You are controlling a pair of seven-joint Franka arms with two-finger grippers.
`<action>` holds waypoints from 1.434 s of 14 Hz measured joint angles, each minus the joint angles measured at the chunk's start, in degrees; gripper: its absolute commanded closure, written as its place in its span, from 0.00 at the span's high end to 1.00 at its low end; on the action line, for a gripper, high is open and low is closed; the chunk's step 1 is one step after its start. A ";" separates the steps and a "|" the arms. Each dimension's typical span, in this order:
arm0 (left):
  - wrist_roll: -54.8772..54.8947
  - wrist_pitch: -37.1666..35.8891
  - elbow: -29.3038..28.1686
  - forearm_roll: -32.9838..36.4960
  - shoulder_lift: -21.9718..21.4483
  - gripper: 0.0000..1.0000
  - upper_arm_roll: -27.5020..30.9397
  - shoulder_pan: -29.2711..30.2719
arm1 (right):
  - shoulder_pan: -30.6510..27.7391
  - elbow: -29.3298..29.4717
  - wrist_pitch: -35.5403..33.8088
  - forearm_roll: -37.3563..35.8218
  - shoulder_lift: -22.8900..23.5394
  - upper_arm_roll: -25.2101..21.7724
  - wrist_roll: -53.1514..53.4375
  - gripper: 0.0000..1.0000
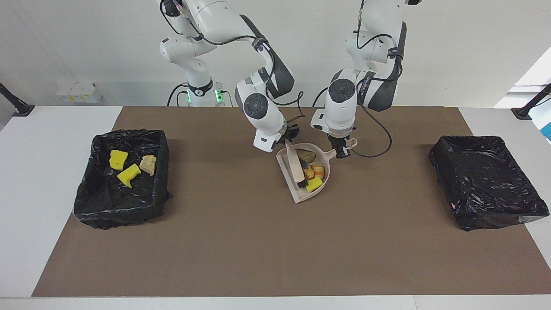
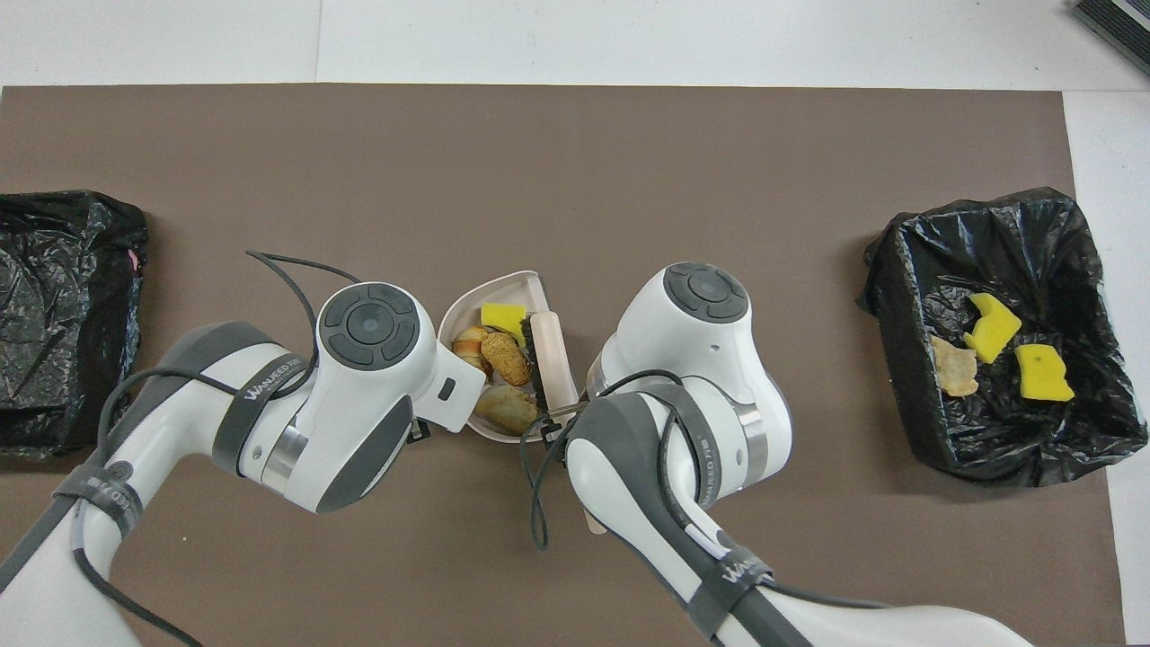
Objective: Sweep and dump trash in bin
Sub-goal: 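Sweep the sponge and bread with the right gripper's brush into the dustpan, then carry the loaded dustpan with the left gripper over the trash bag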
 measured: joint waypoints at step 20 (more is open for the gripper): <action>47.79 -4.20 2.13 -6.80 -9.49 0.00 0.82 33.42 | 23.39 -10.71 10.07 -11.82 -4.08 1.16 38.39 0.00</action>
